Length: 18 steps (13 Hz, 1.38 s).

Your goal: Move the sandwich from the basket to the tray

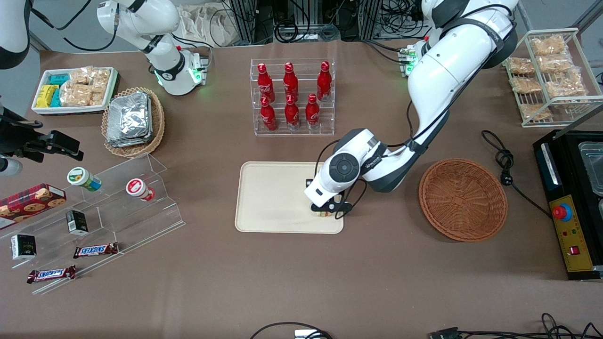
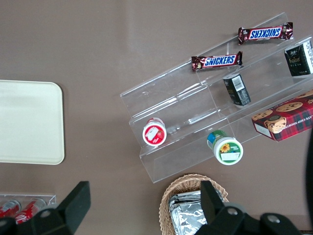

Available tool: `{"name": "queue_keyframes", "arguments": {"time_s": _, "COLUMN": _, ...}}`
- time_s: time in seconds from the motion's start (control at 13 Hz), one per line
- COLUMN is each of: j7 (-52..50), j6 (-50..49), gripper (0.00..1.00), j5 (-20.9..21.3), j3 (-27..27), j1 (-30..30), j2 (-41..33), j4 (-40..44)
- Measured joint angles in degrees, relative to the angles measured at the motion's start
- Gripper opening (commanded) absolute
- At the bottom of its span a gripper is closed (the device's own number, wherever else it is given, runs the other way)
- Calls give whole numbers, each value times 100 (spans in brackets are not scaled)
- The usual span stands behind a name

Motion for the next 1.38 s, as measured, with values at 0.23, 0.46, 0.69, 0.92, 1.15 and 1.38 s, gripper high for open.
{"name": "queue_keyframes", "arguments": {"time_s": 0.23, "j7": -49, "j6": -110, "gripper": 100, "j5": 0, "j3": -2, "j1": 27, "j2": -175, "j4": 92}}
{"name": "queue_keyframes", "arguments": {"time_s": 0.46, "j7": -61, "j6": -1123, "gripper": 100, "j5": 0, "j3": -3, "j1": 49, "j2": -827, "j4": 169}}
{"name": "queue_keyframes", "arguments": {"time_s": 0.69, "j7": -51, "j6": -1481, "gripper": 100, "j5": 0, "j3": 162, "j1": 47, "j2": -1930, "j4": -479}}
{"name": "queue_keyframes", "arguments": {"time_s": 0.92, "j7": 316, "j6": -1181, "gripper": 100, "j5": -183, "j3": 540, "j1": 38, "j2": -3081, "j4": -1771}}
{"name": "queue_keyframes", "arguments": {"time_s": 1.15, "j7": 1583, "j6": -1083, "gripper": 100, "j5": -725, "j3": 1374, "j1": 53, "j2": -4163, "j4": -2606}}
{"name": "queue_keyframes", "arguments": {"time_s": 1.38, "j7": 2698, "j6": -1310, "gripper": 100, "j5": -1233, "j3": 2417, "j1": 72, "j2": -4966, "j4": -2818}}
